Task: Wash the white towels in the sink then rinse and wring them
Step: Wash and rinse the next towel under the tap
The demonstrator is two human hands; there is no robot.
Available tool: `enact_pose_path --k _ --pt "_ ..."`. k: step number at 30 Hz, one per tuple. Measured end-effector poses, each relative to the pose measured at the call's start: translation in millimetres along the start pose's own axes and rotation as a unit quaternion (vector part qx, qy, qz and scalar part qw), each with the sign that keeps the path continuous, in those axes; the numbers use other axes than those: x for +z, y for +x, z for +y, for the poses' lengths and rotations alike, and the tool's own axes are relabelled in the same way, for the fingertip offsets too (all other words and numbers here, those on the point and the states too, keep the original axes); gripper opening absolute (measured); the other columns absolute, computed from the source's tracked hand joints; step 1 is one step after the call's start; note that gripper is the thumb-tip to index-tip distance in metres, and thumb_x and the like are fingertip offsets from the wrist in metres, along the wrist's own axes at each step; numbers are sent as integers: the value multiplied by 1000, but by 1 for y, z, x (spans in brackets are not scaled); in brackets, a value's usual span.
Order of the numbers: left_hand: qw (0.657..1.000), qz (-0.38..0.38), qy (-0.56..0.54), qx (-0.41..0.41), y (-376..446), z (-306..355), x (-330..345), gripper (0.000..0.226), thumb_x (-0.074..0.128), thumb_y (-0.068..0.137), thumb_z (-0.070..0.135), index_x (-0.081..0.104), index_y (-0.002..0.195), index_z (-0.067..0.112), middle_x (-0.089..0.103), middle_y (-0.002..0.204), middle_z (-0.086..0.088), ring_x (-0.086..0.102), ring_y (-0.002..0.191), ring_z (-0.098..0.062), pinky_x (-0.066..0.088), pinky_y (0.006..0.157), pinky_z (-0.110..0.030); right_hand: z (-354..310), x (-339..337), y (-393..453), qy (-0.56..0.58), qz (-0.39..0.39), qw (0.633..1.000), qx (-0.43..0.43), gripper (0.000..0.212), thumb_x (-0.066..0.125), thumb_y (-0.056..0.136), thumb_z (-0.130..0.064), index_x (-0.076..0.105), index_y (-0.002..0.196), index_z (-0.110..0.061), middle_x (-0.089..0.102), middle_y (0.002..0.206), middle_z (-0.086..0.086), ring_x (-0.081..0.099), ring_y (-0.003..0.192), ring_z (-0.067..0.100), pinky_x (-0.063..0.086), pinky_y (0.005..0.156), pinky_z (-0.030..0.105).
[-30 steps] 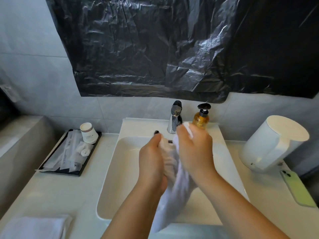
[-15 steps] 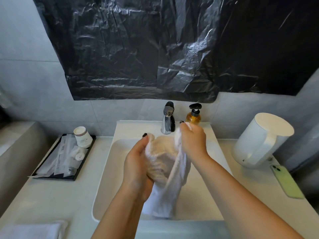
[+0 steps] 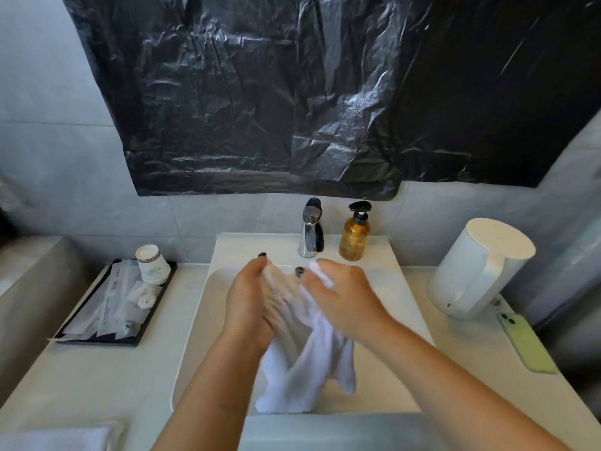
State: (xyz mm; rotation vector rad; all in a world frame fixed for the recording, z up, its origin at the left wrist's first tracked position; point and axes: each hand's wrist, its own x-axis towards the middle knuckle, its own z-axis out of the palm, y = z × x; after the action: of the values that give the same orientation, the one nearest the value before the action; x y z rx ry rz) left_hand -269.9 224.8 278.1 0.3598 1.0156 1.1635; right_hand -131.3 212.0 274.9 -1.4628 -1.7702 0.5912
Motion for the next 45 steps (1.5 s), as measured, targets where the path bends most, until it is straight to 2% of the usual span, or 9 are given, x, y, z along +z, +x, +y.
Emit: enact_pose_path --k 7,11,16,24,28,32,34,40,45 --pt "864 -15 468 186 9 41 -33 24 85 71 32 71 75 12 72 71 -3 66 69 -21 50 63 -29 39 -77 25 -81 -7 996 31 52 60 91 -47 33 59 -18 31 57 -2 30 58 15 24 59 32" --pt "687 -99 715 81 27 33 -38 76 72 42 81 68 95 27 68 96 11 62 89 -12 49 78 -28 18 -88 41 -13 50 998 -37 58 69 89 -34 23 58 -16 16 58 -6 19 57 10 15 56 31" --pt "594 -192 781 -11 43 -18 -27 65 73 78 59 61 125 16 65 122 -2 62 106 -20 48 90 -27 -3 -64 68 -6 38 994 -107 59 74 82 -38 28 54 -15 18 58 -4 19 59 11 16 54 30" --pt "954 -201 190 -114 34 -16 -16 52 59 87 43 67 120 3 68 122 -18 64 116 -30 45 106 -42 74 -24 29 -44 109 972 205 32 59 94 -33 56 116 -10 52 119 6 51 103 22 42 85 31" --pt "971 -195 113 -83 17 -4 6 54 58 83 46 68 117 5 70 116 -19 67 111 -31 48 96 -43 103 6 -29 150 77 874 456 56 41 100 -49 58 82 2 64 84 18 59 82 35 47 84 42" --pt "975 -200 72 -57 2 4 29 53 60 81 41 67 119 5 71 115 -20 69 106 -31 50 93 -45 98 9 -42 326 178 794 482 65 40 97 -55 54 73 4 66 88 31 61 74 39 46 74 38" --pt "976 -211 44 -44 -2 12 36 56 61 81 41 65 124 6 67 122 -22 64 115 -35 48 100 -49 92 6 -41 325 208 797 464 56 41 98 -52 62 113 -2 67 101 21 61 89 32 45 89 42" --pt "956 -293 -13 -26 -11 38 43 54 57 78 28 59 126 3 56 128 -20 54 119 -38 33 113 -56 54 -23 -23 520 50 787 328 76 21 91 -74 64 124 -21 70 119 7 60 117 25 37 110 42" --pt "959 -274 71 -2 -27 60 48 52 45 88 36 74 108 -2 67 120 -21 66 108 -37 44 103 -52 16 -46 14 468 45 853 228 28 50 99 -18 68 119 -11 71 115 10 65 110 25 51 97 41"
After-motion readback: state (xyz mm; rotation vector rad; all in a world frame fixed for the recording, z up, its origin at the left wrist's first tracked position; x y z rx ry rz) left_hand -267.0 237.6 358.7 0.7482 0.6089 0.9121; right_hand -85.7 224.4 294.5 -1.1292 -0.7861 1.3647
